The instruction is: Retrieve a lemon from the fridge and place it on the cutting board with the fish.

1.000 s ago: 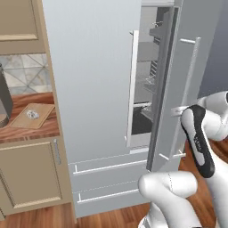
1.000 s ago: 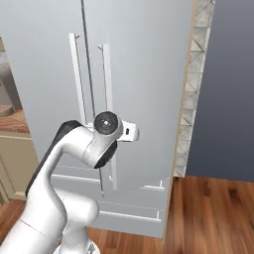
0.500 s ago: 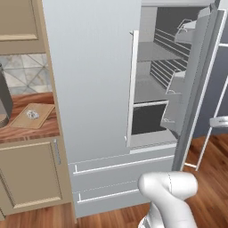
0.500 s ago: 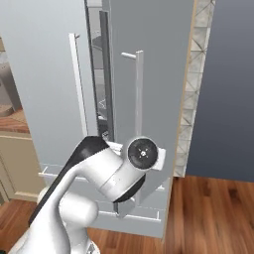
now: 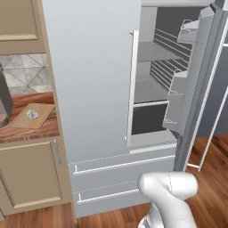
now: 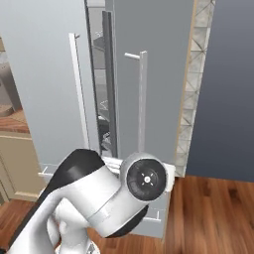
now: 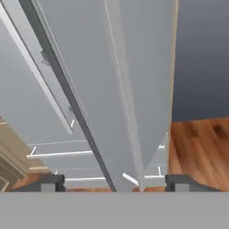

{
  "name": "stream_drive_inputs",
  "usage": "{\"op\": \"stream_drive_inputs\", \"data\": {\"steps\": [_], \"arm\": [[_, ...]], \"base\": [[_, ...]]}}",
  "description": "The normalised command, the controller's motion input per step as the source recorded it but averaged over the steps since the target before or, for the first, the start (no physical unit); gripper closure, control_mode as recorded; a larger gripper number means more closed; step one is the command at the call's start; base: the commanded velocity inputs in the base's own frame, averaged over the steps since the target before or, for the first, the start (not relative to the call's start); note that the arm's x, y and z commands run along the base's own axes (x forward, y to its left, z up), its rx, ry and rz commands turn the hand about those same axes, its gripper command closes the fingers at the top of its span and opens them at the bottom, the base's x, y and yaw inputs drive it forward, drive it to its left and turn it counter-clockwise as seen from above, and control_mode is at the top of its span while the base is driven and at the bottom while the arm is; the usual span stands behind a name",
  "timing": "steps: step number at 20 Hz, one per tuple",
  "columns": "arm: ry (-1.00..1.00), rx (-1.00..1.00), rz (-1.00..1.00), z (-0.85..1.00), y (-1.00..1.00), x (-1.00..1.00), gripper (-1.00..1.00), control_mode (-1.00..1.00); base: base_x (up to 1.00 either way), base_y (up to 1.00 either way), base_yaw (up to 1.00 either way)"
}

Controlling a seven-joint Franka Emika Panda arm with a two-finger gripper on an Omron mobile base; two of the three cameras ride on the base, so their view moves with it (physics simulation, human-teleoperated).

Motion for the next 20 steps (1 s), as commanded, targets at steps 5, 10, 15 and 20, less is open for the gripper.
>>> {"op": "stream_drive_inputs", "data": {"steps": [5,10,15,20], "arm": [[0.09,-0.37,-0.06,0.85,0.78,-0.26,-1.0,-1.0],[0.14,-0.39,-0.11,0.38,0.89,-0.2,-1.0,-1.0],[0.25,-0.35,-0.19,0.0,1.0,0.0,-1.0,-1.0],[0.26,-0.32,-0.23,-0.13,0.98,0.35,-1.0,-1.0]], "base": [[0.0,0.0,0.0],[0.0,0.0,0.0],[0.0,0.0,0.0],[0.0,0.0,0.0]]}}
